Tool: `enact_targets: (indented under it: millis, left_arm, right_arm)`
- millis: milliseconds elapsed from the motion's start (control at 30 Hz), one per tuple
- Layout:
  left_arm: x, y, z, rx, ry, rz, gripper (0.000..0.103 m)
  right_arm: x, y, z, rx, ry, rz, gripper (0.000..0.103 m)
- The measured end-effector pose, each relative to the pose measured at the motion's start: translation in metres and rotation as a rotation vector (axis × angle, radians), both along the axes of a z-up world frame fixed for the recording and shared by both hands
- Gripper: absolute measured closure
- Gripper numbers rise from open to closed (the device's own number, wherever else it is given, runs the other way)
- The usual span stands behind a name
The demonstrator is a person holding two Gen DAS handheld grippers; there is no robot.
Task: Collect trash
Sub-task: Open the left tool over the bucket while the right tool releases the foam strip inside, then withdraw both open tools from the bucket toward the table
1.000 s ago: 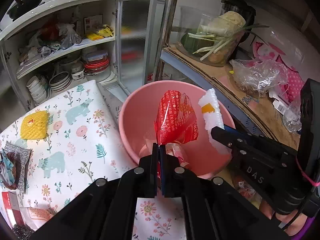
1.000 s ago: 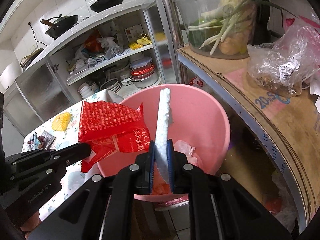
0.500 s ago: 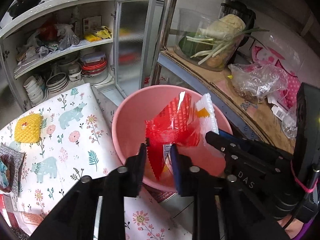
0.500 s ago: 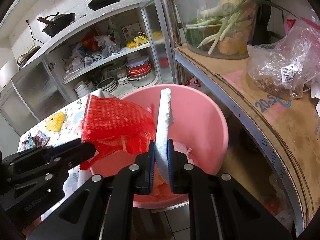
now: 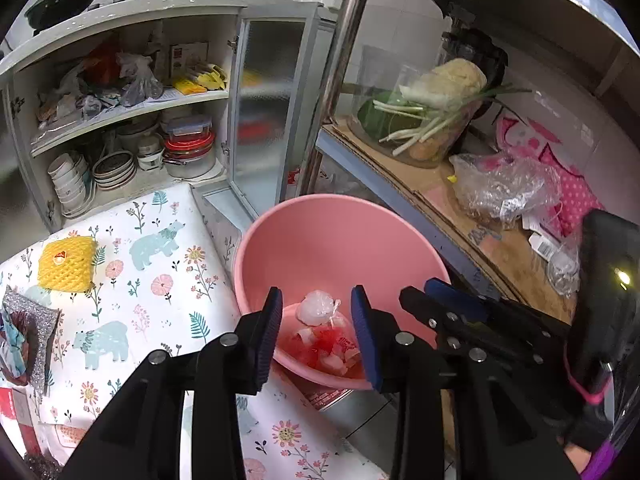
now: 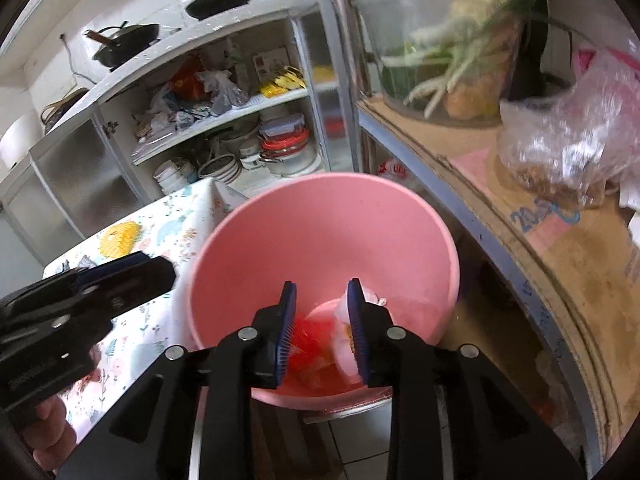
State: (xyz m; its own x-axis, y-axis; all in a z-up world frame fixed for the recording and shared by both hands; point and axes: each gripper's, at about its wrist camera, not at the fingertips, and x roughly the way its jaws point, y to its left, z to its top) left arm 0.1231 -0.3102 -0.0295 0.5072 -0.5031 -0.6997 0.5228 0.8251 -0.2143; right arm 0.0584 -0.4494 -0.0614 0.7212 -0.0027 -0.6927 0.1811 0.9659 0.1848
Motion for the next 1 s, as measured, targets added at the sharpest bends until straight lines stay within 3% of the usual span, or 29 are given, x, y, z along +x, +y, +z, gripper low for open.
enact_targets:
  millis: [367,667,1000]
  left_arm:
    - [-0.026,0.026,0.025,-0.006,-0.061,0.019,0.066]
    - [-0.062,0.087,0.041,0.005,-0.104,0.104,0.064]
    - [-0.094,0.141,0.047,0.033,-0.134,0.194,0.063]
  right_arm:
    - [-0.025,0.030,0.029,-0.013,-0.064,0.086,0.076]
    - [-0.037,0.089,0.039,-0.034,-0.071,0.222,0.076]
    - [-0.052,0.133,0.045,-0.025,-0.081,0.299,0.076]
